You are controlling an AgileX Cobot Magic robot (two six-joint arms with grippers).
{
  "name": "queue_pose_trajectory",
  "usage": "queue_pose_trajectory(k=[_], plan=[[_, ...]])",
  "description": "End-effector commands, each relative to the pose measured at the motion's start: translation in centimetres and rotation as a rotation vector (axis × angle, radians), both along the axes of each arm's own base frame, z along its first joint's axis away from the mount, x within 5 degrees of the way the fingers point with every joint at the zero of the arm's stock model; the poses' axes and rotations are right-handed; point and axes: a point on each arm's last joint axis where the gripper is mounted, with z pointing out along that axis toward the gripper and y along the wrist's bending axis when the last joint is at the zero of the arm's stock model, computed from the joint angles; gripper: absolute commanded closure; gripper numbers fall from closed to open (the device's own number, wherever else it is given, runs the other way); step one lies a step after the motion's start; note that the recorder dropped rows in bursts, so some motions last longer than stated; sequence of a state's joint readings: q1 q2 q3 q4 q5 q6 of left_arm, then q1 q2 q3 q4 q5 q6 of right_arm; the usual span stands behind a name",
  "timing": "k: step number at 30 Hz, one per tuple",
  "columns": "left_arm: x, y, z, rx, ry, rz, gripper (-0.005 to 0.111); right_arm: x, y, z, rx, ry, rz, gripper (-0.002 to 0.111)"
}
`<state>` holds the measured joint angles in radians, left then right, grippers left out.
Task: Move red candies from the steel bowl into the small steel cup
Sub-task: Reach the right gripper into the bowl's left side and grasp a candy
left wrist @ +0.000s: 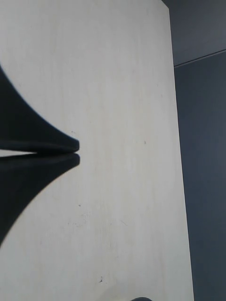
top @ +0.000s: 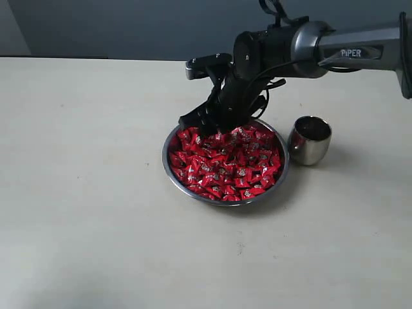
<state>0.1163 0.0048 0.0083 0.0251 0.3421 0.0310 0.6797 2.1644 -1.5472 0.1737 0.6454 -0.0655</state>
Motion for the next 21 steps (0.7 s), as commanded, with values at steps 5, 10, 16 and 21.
queue_pose_trajectory(k=[5, 10, 16, 21], plan=[[0.0, 0.0, 0.4, 0.002, -0.018, -0.008, 0.106, -0.5, 0.8, -1.4, -0.021, 0.010, 0.066, 0.108], [0.0, 0.0, 0.4, 0.002, -0.018, -0.008, 0.106, -0.6, 0.7, 0.4, -0.005, -0.016, 0.069, 0.108], [0.0, 0.0, 0.4, 0.002, -0.018, -0.008, 0.106, -1.1, 0.3, 3.6, 0.013, -0.045, 0.079, 0.108], [0.0, 0.0, 0.4, 0.002, -0.018, -0.008, 0.106, -1.7, -0.8, 6.5, -0.033, -0.085, 0.088, 0.108]])
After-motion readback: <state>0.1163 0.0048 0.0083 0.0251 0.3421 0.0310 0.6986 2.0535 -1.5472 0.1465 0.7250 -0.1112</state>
